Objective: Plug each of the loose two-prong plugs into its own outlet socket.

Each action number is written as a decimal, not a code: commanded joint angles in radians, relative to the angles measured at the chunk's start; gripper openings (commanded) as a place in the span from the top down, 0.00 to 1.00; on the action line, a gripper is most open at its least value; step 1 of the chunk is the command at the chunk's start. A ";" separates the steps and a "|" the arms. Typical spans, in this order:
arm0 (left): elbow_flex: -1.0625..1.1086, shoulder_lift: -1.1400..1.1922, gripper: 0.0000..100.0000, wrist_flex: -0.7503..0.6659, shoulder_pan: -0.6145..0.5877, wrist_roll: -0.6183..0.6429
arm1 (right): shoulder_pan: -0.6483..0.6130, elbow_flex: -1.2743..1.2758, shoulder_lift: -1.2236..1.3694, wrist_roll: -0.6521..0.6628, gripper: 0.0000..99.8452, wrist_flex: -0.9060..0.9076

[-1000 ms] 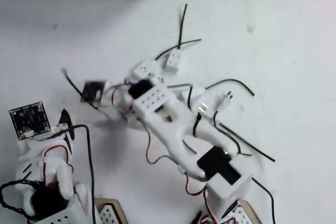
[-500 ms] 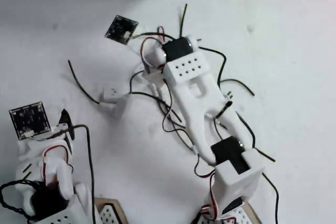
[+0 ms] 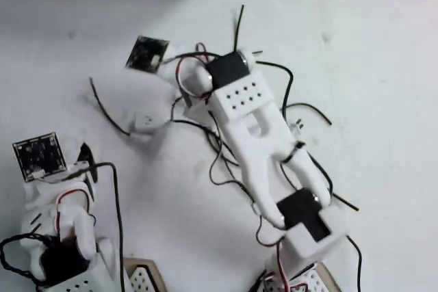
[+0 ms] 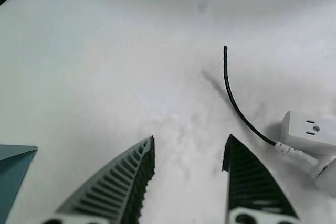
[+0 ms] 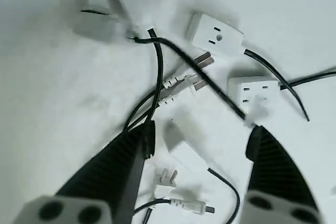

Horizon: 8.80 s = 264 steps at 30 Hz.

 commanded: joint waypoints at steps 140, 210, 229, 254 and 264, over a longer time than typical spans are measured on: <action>0.018 -0.007 0.78 -0.021 -0.002 0.003 | 0.217 -0.899 1.023 -0.799 0.98 -0.182; 0.018 -0.007 0.78 -0.021 -0.002 0.005 | -0.229 0.694 -0.237 0.017 0.98 -0.346; 0.015 -0.007 0.78 -0.021 -0.004 0.009 | -0.254 0.902 -0.246 0.002 0.74 -0.625; 0.014 -0.004 0.78 -0.063 0.113 -0.152 | 0.085 0.422 -0.246 -0.603 0.71 -0.047; -0.135 0.074 0.83 0.014 0.297 -0.313 | 0.343 0.328 -0.239 -0.620 0.77 0.081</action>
